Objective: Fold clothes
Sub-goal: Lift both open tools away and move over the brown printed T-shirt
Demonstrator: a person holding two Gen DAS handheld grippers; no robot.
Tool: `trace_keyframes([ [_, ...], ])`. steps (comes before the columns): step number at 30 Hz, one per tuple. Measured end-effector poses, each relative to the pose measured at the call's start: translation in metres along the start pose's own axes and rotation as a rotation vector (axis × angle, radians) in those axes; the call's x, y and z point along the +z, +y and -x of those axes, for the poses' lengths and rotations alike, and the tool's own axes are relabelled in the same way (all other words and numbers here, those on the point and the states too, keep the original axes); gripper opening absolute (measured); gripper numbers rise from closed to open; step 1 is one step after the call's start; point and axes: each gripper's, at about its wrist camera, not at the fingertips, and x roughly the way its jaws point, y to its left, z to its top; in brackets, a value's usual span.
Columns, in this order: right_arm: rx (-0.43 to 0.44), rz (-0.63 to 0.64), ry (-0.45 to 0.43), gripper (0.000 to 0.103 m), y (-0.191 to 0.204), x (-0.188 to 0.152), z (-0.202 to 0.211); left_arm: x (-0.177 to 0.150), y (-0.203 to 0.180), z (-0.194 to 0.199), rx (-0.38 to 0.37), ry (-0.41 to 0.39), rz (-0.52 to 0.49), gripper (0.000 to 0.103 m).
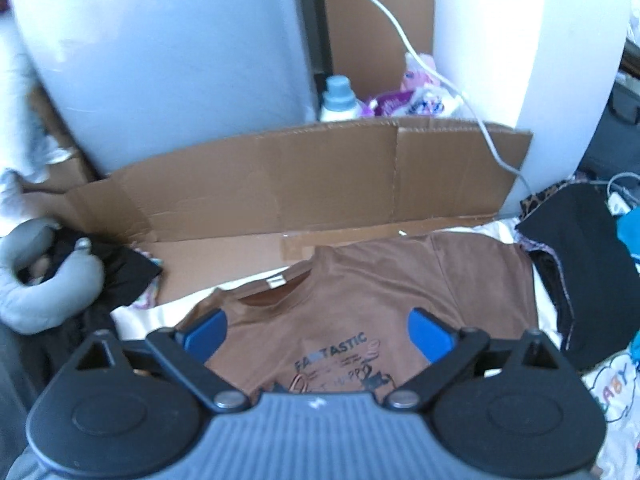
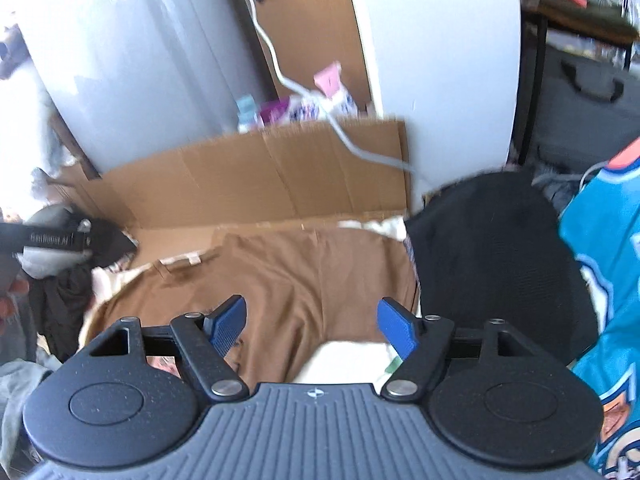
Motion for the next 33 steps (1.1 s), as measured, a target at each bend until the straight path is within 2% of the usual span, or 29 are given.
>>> trace_keyframes([
  [5, 0.005, -0.016, -0.049, 0.084, 0.011, 0.014, 0.051, -0.005, 0.018, 0.052, 0.02, -0.032, 0.034, 0.101],
  [11, 0.016, -0.071, -0.041, 0.087, 0.025, 0.014, 0.087, -0.02, 0.043, 0.103, 0.04, -0.049, 0.105, 0.102],
  [17, -0.001, -0.136, 0.002, 0.087, 0.034, 0.001, 0.108, -0.046, 0.063, 0.137, 0.064, -0.049, 0.103, 0.102],
  [20, -0.008, -0.172, -0.005, 0.087, 0.039, -0.001, 0.121, -0.055, 0.077, 0.151, 0.067, -0.054, 0.121, 0.102],
  [26, 0.047, -0.243, -0.034, 0.089, 0.054, -0.005, 0.137, -0.069, 0.102, 0.175, 0.11, -0.06, 0.162, 0.102],
  [33, 0.073, -0.176, -0.047, 0.089, 0.08, -0.022, 0.142, -0.094, 0.122, 0.203, 0.099, -0.055, 0.194, 0.102],
])
